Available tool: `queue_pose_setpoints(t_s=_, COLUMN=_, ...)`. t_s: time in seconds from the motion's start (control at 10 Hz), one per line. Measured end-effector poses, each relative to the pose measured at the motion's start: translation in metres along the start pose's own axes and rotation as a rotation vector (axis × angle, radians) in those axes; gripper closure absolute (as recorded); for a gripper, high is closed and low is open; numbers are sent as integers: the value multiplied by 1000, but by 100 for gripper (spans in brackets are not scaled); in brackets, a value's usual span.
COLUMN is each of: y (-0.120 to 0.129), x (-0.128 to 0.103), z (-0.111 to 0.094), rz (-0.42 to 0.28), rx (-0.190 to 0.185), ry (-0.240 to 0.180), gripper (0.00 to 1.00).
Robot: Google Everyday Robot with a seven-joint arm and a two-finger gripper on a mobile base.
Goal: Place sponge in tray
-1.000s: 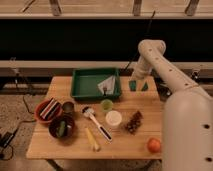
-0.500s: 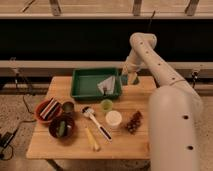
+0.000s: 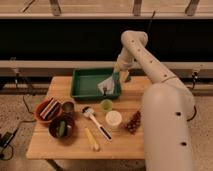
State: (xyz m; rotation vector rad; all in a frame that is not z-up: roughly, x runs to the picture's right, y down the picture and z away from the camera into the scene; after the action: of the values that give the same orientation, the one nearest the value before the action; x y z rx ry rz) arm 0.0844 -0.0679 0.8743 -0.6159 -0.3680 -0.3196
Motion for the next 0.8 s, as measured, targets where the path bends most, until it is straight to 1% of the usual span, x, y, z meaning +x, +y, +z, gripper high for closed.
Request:
queue_pose_setpoints(t_s=0.4, y=-23, x=-33, z=4, rz=-60, rx=8, ry=-16, gripper=100)
queue_pose_setpoints(t_s=0.8, y=-44, x=-66, z=12, rz=-125, rx=24, ry=-48, gripper=99)
